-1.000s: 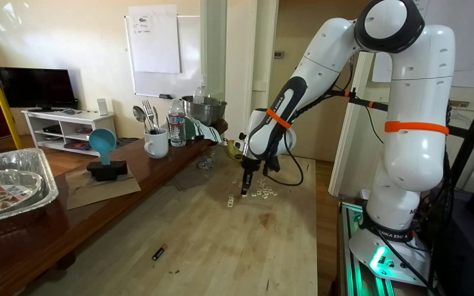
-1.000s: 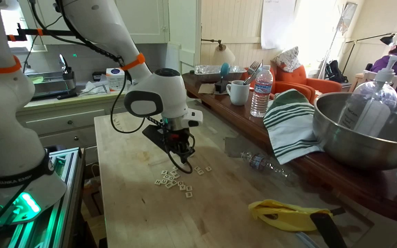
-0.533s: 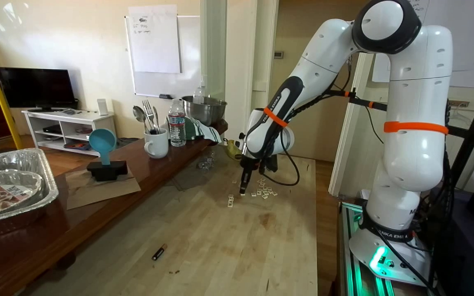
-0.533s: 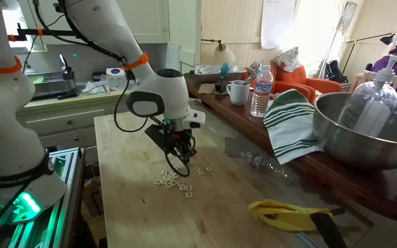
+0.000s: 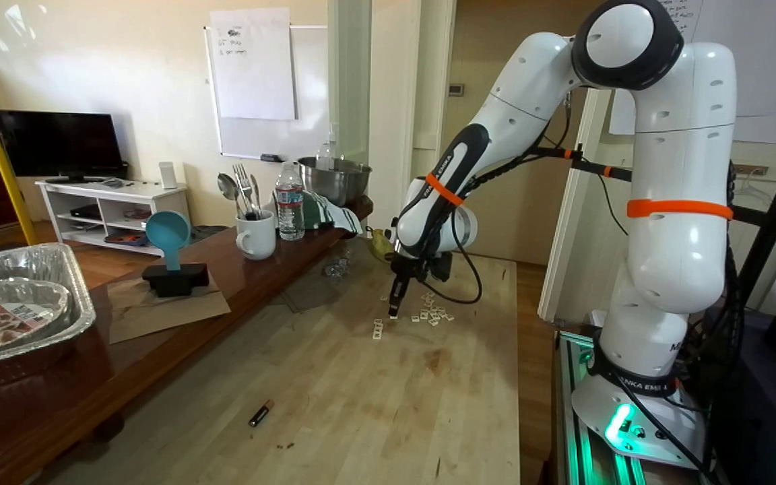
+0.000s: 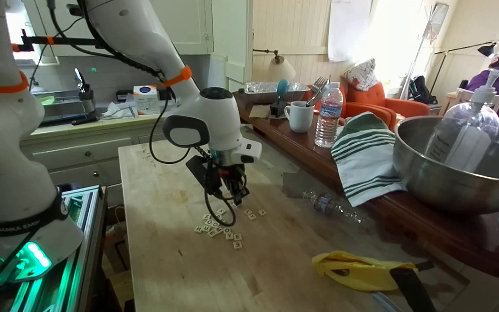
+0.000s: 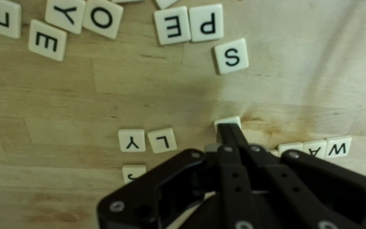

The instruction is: Remove the tile letter s from the word, then move the two right tile letters to the left, then add tile letter r to the word

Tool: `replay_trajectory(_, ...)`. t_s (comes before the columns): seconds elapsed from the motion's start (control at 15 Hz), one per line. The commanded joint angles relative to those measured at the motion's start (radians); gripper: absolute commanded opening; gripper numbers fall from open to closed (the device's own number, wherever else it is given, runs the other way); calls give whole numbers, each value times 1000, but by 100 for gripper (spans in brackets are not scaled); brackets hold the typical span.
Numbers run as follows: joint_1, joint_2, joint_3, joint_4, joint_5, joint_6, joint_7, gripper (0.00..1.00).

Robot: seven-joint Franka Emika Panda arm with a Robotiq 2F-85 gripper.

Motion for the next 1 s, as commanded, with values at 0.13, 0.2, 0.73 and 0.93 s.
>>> replay_trajectory(0.13, -13, 74, 29, 48, 78, -19, -6, 0)
replay_trajectory(0.2, -12, 79, 31, 53, 81, -19, -5, 0)
replay_trajectory(0.73, -11, 97, 53, 78, 103, -21, -11, 0)
replay_trajectory(0.93, -13, 101, 60, 85, 109, -23, -10, 0)
